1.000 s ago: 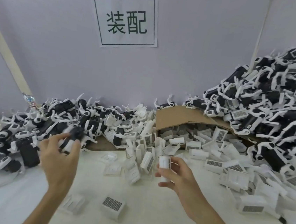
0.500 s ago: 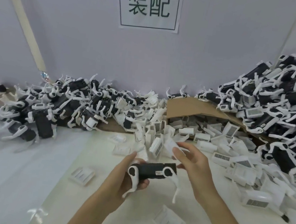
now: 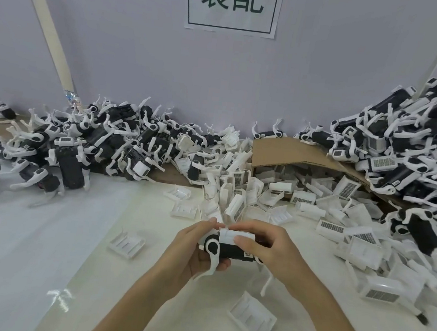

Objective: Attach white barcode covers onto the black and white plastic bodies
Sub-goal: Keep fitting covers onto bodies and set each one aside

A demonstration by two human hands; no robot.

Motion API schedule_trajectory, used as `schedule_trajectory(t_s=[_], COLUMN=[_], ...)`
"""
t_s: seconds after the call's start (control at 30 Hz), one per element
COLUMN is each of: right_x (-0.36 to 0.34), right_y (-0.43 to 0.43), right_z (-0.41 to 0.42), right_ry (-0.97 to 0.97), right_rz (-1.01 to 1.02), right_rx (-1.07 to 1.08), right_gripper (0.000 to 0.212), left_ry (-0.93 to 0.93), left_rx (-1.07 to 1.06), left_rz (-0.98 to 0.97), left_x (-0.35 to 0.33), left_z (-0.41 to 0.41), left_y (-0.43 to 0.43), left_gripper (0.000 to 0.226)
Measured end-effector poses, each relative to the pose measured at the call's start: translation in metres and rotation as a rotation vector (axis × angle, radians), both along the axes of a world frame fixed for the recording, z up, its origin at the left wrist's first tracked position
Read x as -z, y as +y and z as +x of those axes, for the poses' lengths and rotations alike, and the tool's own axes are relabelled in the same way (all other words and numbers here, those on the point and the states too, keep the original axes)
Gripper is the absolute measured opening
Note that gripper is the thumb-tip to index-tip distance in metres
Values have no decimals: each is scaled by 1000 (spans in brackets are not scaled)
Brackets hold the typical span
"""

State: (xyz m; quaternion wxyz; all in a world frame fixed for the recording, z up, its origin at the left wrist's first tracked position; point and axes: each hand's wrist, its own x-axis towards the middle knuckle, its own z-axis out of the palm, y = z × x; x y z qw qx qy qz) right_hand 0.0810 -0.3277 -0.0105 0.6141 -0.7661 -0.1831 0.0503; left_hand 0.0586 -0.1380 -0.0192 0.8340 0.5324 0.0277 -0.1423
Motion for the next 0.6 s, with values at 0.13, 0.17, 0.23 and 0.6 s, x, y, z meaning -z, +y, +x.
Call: schedule_trajectory(t_s=[0.13, 0.17, 0.23, 0.6], right_x=[1, 1, 2, 8], right_y=[1, 1, 0, 6], right_z=[1, 1, 1, -3], right_ry=[-33, -47, -74, -472], right_rz=[-20, -33, -66, -317], right_rx=[-2, 1, -14, 77], right_gripper=[20, 20, 22, 56], left_ry=[-6, -6, -10, -33], left_rx=[-45, -64, -100, -192], left_rz=[32, 42, 48, 0], left_x=[1, 1, 2, 4], left_z=[0, 0, 1, 2], left_y=[-1, -1, -1, 2], left_gripper=[44, 42, 36, 40])
